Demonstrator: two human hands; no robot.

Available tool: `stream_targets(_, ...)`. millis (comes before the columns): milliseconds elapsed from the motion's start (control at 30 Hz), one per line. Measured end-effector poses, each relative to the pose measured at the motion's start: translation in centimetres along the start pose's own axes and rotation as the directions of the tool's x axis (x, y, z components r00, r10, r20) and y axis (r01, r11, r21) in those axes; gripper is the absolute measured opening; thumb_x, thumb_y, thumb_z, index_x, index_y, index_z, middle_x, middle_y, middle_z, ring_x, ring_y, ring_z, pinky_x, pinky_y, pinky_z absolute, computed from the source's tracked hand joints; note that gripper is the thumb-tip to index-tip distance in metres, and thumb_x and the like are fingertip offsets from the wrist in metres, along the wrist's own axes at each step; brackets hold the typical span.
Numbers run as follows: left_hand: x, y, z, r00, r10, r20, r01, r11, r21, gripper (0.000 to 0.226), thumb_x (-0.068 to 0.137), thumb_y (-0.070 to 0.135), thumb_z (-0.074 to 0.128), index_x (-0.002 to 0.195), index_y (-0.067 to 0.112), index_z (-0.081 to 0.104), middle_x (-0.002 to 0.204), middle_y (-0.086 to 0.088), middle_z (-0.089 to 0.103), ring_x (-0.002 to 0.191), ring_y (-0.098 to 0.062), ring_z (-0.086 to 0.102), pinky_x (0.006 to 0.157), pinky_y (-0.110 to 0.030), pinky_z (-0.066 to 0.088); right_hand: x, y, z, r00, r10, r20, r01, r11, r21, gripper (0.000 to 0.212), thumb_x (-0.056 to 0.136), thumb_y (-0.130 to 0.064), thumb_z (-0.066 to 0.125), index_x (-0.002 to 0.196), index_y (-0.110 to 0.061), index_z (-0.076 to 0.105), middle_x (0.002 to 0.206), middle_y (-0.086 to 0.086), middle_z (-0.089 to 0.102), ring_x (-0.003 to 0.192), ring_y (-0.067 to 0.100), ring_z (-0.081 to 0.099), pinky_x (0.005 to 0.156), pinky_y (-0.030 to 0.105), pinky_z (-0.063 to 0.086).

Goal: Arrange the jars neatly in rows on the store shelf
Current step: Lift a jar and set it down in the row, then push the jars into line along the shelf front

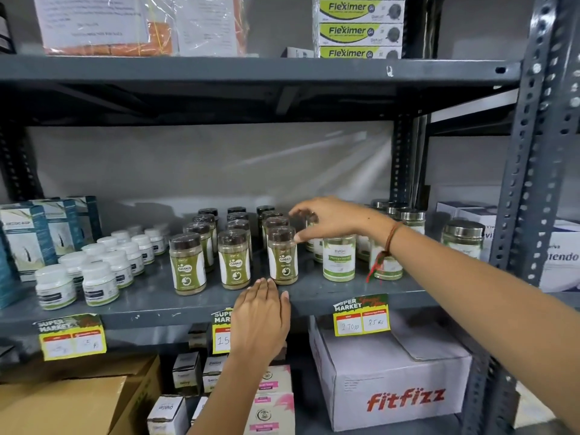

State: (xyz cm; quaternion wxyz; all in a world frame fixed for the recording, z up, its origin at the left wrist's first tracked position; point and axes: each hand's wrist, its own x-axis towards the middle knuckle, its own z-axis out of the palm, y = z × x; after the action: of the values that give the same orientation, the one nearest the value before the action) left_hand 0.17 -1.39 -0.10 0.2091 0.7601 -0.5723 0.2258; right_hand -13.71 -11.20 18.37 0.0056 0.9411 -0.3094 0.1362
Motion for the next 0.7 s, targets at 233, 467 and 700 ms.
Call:
stream_targets(233, -0.3, 0.3, -0.9, 1.000, -0.005, 0.016, 0.006, 1.000, -0.016, 0.059, 0.097, 0.039, 0.018, 0.130, 0.004, 0.051, 0.133, -0.013, 0.057, 0.125, -0.022, 0.050, 0.108, -0.036, 0.037, -6.9, 4.7, -2.5, 0.958, 0.138, -0.251, -0.154, 0.987, -0.046, 0.050, 0.087, -0.048, 0.065, 0.129, -0.021, 0.061, 0.128, 0.002, 0.066, 0.113, 0.020, 0.063, 0.096, 0.042, 0.051)
stream_targets(467, -0.5, 0.4, -1.0, 1.000, -0.020, 0.012, 0.021, 0.999, -0.042, 0.055, 0.096, 0.039, 0.026, 0.123, 0.003, 0.057, 0.126, -0.015, 0.062, 0.119, -0.026, 0.055, 0.102, -0.040, 0.042, -11.5, 11.2, -3.7, 0.848, 0.495, -0.189, -0.530, 0.808, -0.257, 0.050, 0.085, -0.048, 0.061, 0.128, -0.022, 0.060, 0.124, 0.012, 0.064, 0.110, 0.035, 0.060, 0.091, 0.048, 0.052)
stream_targets(700, -0.4, 0.4, -0.7, 1.000, -0.023, 0.008, 0.023, 0.999, -0.046, 0.052, 0.096, 0.039, 0.030, 0.120, 0.003, 0.060, 0.122, -0.015, 0.065, 0.117, -0.026, 0.057, 0.099, -0.041, 0.044, -13.1, 14.5, -2.8, 0.757, 0.645, -0.107, -0.631, 0.679, -0.375, 0.056, 0.090, -0.057, 0.051, 0.128, -0.016, 0.054, 0.130, 0.012, 0.057, 0.117, 0.035, 0.055, 0.091, 0.046, 0.050)
